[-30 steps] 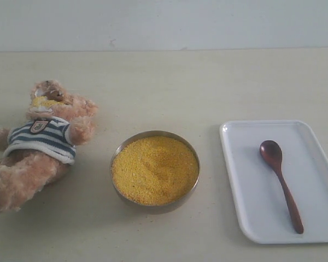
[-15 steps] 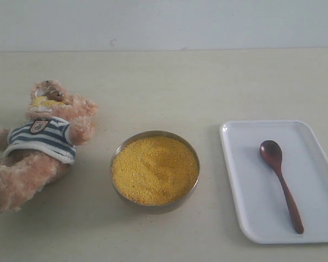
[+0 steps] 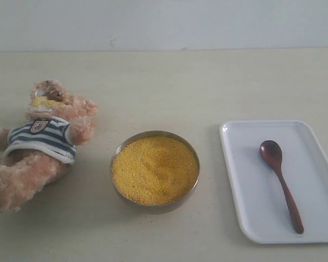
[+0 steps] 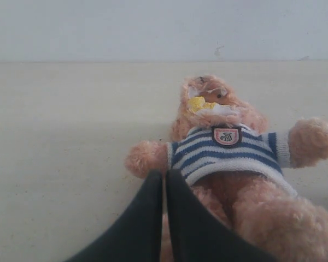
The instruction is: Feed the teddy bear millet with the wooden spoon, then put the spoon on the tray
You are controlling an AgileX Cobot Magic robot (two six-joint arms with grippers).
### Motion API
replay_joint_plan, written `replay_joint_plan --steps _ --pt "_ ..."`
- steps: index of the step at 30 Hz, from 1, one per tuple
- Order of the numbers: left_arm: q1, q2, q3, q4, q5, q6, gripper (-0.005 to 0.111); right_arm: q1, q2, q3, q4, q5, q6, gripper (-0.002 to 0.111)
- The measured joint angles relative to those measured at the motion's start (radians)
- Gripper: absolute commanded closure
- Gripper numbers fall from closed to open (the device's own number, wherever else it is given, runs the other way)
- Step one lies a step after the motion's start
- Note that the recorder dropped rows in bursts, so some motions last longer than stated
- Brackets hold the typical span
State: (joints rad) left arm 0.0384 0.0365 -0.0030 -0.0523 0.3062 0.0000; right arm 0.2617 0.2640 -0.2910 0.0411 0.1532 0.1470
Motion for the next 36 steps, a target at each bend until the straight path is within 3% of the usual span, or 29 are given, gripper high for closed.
replay_joint_plan --steps 12,16,25,36 --pt "0.0 0.0 0.0 0.0 0.0 0.0 0.103 0.0 0.0 0.0 -0.003 -0.01 -0.012 0.107" --pt "0.0 0.0 0.0 0.0 0.0 0.0 0.103 -0.002 -0.026 0.012 -0.014 0.087 -0.128 0.107" --pt "0.0 0.0 0.0 0.0 0.0 0.0 0.103 -0.062 -0.217 0.269 -0.019 0.004 -0.222 0.107" --pt "0.0 0.0 0.0 0.0 0.002 0.0 0.103 -0.064 -0.259 0.291 -0.049 0.201 -0.231 0.107"
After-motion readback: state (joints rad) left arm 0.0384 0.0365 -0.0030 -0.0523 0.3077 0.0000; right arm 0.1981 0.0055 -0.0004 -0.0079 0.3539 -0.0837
